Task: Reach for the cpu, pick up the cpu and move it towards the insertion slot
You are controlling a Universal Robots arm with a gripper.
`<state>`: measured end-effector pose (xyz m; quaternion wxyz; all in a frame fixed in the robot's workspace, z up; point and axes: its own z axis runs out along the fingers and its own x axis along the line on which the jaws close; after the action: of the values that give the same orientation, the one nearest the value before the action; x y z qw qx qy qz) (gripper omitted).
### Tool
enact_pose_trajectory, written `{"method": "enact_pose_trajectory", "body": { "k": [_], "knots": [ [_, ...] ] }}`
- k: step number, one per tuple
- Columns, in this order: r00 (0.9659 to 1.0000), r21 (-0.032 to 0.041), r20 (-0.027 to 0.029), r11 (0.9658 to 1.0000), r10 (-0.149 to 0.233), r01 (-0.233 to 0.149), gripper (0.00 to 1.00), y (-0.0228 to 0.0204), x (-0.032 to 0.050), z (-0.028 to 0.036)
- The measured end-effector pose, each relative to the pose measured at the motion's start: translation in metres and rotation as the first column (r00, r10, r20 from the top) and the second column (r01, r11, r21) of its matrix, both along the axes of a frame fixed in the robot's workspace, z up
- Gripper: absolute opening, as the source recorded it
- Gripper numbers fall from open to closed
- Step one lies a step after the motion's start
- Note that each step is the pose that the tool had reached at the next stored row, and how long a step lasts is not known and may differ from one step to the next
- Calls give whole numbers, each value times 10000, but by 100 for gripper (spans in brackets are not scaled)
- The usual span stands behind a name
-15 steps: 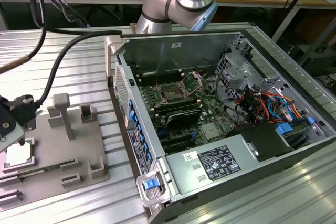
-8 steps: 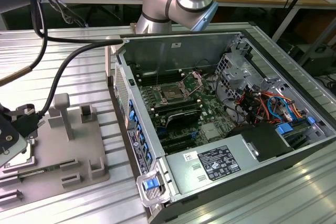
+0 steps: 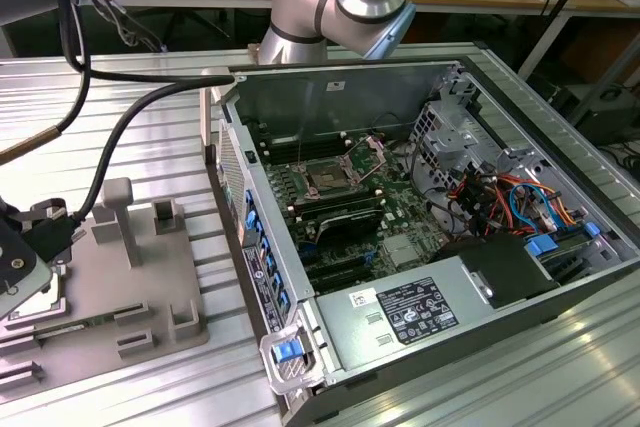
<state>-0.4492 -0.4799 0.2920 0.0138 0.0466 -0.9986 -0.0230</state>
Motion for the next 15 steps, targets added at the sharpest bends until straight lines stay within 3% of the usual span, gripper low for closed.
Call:
{"method": "enact_pose_trajectory", "body": {
  "k": [7, 15],
  "knots": [
    [10000, 0, -11, 10000, 0, 0, 69, -7, 0, -69],
    [10000, 0, -34, 10000, 0, 0, 69, 24, 0, -126]
  ]
}}
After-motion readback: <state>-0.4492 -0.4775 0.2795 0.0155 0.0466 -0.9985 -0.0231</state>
